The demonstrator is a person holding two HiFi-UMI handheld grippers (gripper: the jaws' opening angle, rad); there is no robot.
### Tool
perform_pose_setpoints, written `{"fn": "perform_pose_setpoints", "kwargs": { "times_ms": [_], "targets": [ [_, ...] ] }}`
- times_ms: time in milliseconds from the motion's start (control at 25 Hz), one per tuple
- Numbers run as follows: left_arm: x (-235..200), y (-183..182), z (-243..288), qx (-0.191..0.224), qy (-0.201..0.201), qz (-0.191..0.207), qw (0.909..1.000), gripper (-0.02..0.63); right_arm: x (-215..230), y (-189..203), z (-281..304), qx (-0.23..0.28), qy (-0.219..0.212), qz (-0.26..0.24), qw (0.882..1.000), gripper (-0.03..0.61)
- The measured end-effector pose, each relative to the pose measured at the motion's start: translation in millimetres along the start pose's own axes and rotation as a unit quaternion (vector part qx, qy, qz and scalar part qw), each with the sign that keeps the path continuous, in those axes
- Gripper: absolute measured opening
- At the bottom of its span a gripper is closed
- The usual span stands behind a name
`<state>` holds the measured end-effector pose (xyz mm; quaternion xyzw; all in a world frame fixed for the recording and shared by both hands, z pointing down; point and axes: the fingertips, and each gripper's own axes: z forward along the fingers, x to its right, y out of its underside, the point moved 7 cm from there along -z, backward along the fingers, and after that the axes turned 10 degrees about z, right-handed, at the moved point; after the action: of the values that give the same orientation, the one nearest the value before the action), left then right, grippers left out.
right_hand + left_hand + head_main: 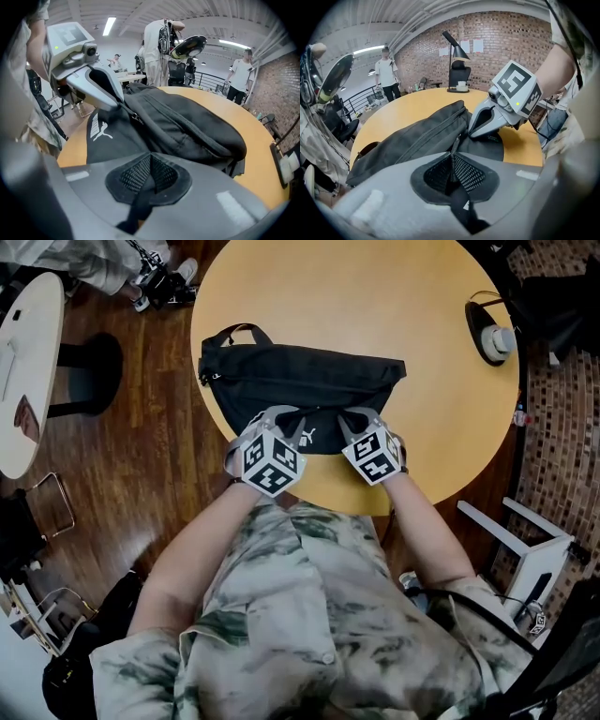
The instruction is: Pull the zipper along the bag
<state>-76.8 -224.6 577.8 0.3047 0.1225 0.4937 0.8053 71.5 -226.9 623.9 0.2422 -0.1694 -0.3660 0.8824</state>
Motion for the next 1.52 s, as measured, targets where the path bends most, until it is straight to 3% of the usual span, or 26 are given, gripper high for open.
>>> {"fn": "perform_pose_setpoints", "kwargs": {
  "times_ms": [800, 1520],
  "targets": [
    [-42.7, 58.6, -39.6, 0.033, 0.019, -0.004, 0.9993, 0.028, -3.7, -3.8, -3.1, -0.032, 0.077, 0.049, 0.995, 0.006],
    [-79.7, 111.4, -64.5, 0.063, 0.026, -0.021, 0.9974, 0.029, -3.5, -6.1, -3.0, -0.062, 0.155, 0.078, 0.983, 0.005]
  ]
}}
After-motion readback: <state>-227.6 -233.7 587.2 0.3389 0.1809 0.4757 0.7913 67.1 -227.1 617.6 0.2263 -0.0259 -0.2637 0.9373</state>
